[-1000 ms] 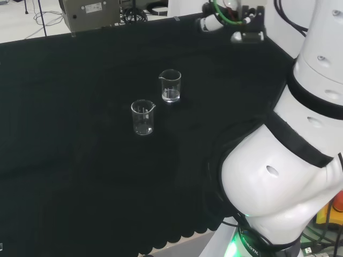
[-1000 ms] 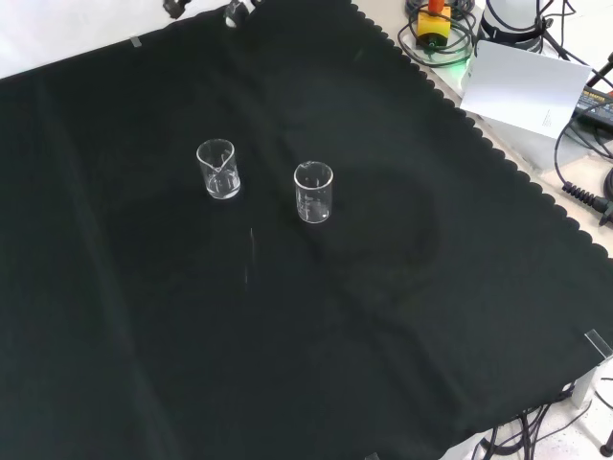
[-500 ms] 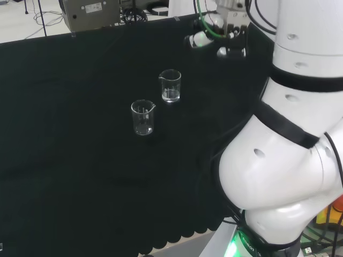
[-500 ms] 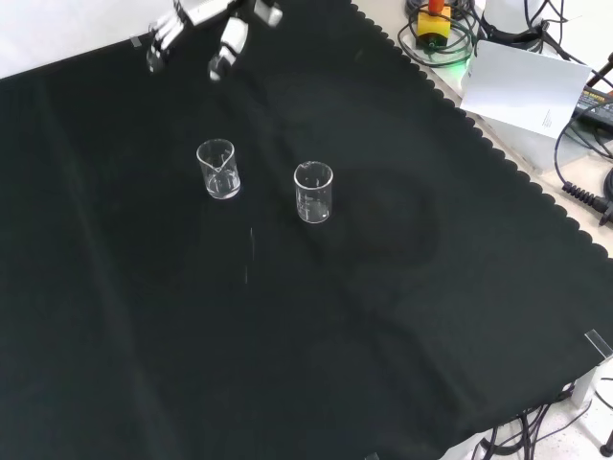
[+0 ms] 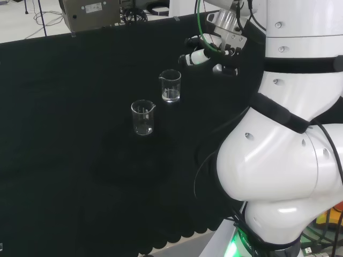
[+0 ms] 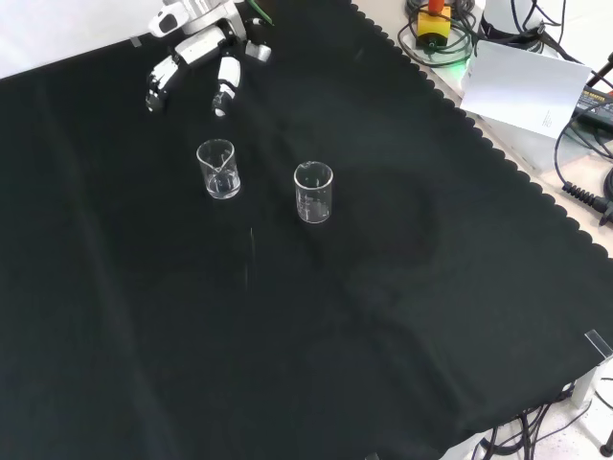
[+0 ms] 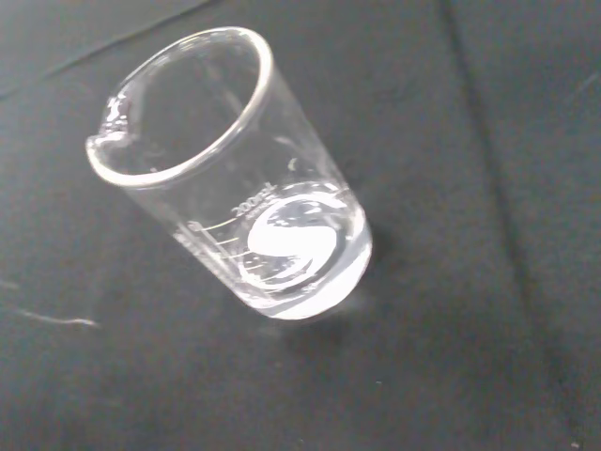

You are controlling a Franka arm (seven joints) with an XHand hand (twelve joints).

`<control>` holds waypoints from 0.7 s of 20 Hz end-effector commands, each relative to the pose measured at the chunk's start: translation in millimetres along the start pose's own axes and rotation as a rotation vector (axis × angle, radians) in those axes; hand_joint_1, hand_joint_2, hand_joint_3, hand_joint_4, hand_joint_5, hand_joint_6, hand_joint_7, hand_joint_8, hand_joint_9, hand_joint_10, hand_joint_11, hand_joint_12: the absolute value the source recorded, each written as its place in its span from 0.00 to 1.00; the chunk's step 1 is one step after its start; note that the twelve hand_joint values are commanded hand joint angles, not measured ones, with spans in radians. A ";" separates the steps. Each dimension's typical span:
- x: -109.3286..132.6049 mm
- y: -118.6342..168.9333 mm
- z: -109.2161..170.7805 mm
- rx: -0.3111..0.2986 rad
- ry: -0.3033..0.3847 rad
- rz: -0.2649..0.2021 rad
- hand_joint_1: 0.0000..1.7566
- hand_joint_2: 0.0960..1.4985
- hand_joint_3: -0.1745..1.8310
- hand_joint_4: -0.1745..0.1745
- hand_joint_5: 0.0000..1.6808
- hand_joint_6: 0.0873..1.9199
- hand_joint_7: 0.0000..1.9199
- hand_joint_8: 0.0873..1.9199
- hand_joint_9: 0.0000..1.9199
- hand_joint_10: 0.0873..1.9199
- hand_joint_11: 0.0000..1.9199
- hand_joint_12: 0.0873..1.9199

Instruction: Pick up the beaker on the right.

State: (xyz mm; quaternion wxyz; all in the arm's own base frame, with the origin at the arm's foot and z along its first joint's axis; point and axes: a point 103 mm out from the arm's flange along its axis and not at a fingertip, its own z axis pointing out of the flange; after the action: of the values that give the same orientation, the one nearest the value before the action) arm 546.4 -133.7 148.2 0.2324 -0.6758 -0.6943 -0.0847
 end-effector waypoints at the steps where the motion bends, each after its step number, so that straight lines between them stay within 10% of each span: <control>1: -1.7 3.7 13.6 -0.017 0.080 -0.140 0.38 0.47 0.19 0.44 0.21 0.00 0.10 0.31 0.19 0.33 0.03 0.73; 14: -0.9 9.2 56.9 0.065 0.122 -0.252 0.46 0.36 0.29 0.44 0.20 0.00 0.09 0.30 0.16 0.31 0.01 0.73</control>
State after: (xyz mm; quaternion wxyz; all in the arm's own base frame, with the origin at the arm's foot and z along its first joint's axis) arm 541.5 -113.0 109.9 0.2641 -0.5845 -0.7565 -0.1274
